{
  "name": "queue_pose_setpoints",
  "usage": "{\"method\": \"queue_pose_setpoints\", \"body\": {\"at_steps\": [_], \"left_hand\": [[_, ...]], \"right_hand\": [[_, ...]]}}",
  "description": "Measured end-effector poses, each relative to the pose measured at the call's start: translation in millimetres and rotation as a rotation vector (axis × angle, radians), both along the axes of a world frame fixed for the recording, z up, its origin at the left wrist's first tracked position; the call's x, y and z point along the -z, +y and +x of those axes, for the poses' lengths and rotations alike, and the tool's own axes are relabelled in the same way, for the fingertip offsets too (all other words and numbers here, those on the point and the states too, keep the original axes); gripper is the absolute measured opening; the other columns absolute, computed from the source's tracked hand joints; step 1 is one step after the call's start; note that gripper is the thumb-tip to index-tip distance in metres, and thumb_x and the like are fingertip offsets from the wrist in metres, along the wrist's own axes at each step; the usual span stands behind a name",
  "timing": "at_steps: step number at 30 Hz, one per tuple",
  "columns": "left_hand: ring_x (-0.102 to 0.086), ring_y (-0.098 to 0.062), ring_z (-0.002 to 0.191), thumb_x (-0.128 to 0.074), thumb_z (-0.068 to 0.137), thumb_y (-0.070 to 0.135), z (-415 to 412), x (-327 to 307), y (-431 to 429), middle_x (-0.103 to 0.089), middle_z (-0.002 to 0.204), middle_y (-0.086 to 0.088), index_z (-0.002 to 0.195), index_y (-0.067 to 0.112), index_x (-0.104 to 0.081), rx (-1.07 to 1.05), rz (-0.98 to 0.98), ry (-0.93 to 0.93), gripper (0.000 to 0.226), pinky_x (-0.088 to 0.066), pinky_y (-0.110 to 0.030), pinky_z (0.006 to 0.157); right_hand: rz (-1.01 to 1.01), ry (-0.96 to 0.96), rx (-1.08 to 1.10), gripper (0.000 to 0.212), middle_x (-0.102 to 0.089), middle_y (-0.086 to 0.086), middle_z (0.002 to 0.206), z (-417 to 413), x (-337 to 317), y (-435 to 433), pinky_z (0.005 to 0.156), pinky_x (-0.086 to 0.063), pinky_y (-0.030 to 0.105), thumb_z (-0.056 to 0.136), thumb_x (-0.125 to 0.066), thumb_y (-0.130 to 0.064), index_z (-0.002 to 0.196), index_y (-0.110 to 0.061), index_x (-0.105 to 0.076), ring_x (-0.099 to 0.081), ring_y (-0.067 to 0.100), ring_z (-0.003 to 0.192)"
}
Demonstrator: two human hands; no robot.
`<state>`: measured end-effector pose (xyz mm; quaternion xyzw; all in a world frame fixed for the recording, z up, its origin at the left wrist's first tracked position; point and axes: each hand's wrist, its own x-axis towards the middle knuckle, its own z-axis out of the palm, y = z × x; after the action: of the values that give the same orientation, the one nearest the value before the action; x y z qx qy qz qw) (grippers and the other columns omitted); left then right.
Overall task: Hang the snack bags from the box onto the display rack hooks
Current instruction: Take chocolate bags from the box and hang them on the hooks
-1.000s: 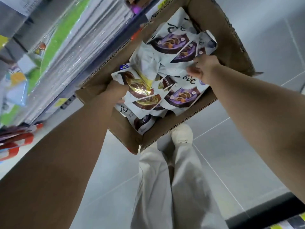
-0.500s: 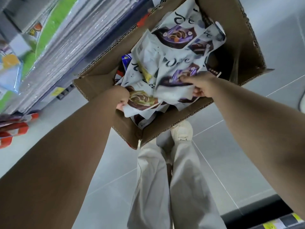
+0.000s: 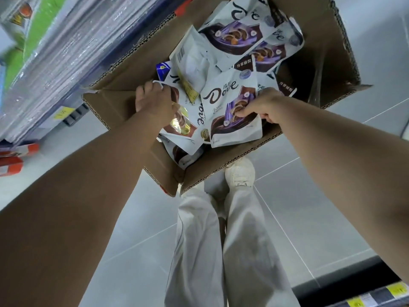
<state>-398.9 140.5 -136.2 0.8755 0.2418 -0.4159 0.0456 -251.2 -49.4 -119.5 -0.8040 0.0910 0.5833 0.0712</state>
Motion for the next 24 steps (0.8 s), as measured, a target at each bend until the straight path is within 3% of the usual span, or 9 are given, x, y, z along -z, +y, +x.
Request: {"method": "queue_pose_setpoints", "body": {"at_steps": [3, 7, 10, 12, 15, 17, 19, 21, 24], "left_hand": [[-0.030, -0.030, 0.137, -0.056, 0.089, 0.043, 7.0, 6.4, 3.7, -0.037, 0.145, -0.015, 0.137, 0.004, -0.031, 0.066, -0.078, -0.029, 0.067, -0.021, -0.044, 0.112], [-0.030, -0.036, 0.132, -0.064, 0.084, 0.042, 18.3, 11.3, 5.7, -0.039, 0.143, -0.016, 0.145, 0.007, -0.015, 0.079, -0.141, 0.115, 0.086, -0.028, -0.045, 0.106], [-0.030, -0.034, 0.131, -0.068, 0.077, 0.052, 16.5, 5.6, 7.6, -0.041, 0.138, -0.015, 0.145, 0.015, -0.019, 0.154, -0.149, 0.266, 0.091, -0.028, -0.044, 0.106], [-0.035, -0.031, 0.128, -0.069, 0.072, 0.059, 10.1, -4.2, 6.7, -0.045, 0.134, -0.012, 0.138, 0.016, -0.032, 0.129, -0.166, 0.320, 0.087, -0.030, -0.042, 0.103], [-0.051, -0.026, 0.105, -0.072, 0.069, 0.053, -0.7, -22.2, 0.5, -0.057, 0.109, -0.007, 0.122, 0.015, -0.050, -0.059, -0.252, 0.279, 0.069, -0.037, -0.040, 0.099], [-0.055, -0.023, 0.085, -0.075, 0.068, 0.045, -10.1, -40.4, -5.1, -0.056, 0.091, -0.005, 0.113, 0.008, -0.054, -0.201, -0.338, 0.293, 0.062, -0.050, -0.034, 0.079], [-0.050, -0.018, 0.072, -0.073, 0.069, 0.046, -19.2, -66.0, -7.8, -0.050, 0.077, -0.002, 0.102, 0.007, -0.054, -0.286, -0.340, 0.291, 0.055, -0.043, -0.027, 0.059], [-0.049, -0.015, 0.068, -0.073, 0.070, 0.046, -30.1, -93.1, -8.1, -0.049, 0.074, 0.000, 0.102, 0.007, -0.059, -0.404, -0.353, 0.249, 0.052, -0.039, -0.024, 0.055], [-0.054, -0.014, 0.078, -0.078, 0.072, 0.038, -41.3, -144.5, -4.5, -0.057, 0.086, 0.004, 0.105, 0.015, -0.055, -0.742, -0.460, 0.131, 0.046, -0.043, -0.024, 0.063]], "right_hand": [[0.113, -0.101, 0.030, 0.059, -0.061, 0.002, 0.082, 2.3, 7.6, -3.8, 0.068, -0.041, 0.024, 0.068, -0.078, -0.045, 0.110, -0.008, -0.061, -0.050, 0.012, 0.070], [0.208, -0.153, 0.074, 0.041, -0.059, 0.017, 0.123, 1.9, 3.8, -3.4, 0.068, -0.050, 0.017, 0.078, -0.071, -0.021, 0.102, 0.006, -0.053, -0.051, 0.023, 0.120], [0.226, -0.078, 0.242, 0.048, -0.067, 0.006, 0.114, -3.9, 2.3, -0.2, 0.092, -0.048, 0.029, 0.069, -0.080, -0.018, 0.112, -0.008, -0.062, -0.060, 0.020, 0.109], [0.200, 0.024, 0.285, 0.055, -0.067, 0.002, 0.107, -10.3, -1.7, 2.7, 0.094, -0.048, 0.034, 0.061, -0.084, -0.018, 0.111, -0.010, -0.063, -0.062, 0.020, 0.103], [0.210, 0.090, 0.328, 0.059, -0.068, 0.009, 0.105, -21.7, -13.2, 5.2, 0.088, -0.054, 0.040, 0.058, -0.083, -0.018, 0.111, -0.008, -0.061, -0.065, 0.025, 0.099], [0.223, 0.054, 0.384, 0.047, -0.067, 0.014, 0.106, -27.8, -25.8, 4.4, 0.086, -0.056, 0.041, 0.066, -0.075, -0.013, 0.109, -0.005, -0.060, -0.066, 0.028, 0.096], [0.235, 0.011, 0.455, 0.025, -0.065, 0.016, 0.111, -31.6, -50.7, 2.6, 0.080, -0.057, 0.037, 0.072, -0.069, -0.010, 0.097, -0.008, -0.064, -0.065, 0.029, 0.097], [0.269, -0.022, 0.520, 0.004, -0.063, 0.014, 0.110, -32.4, -75.6, -1.6, 0.077, -0.057, 0.034, 0.080, -0.063, -0.010, 0.078, -0.013, -0.064, -0.063, 0.028, 0.096], [0.379, -0.055, 0.529, 0.009, -0.060, 0.000, 0.088, -33.9, -124.7, -1.2, 0.063, -0.051, 0.023, 0.088, -0.059, -0.022, 0.079, -0.021, -0.057, -0.058, 0.012, 0.073]]}}
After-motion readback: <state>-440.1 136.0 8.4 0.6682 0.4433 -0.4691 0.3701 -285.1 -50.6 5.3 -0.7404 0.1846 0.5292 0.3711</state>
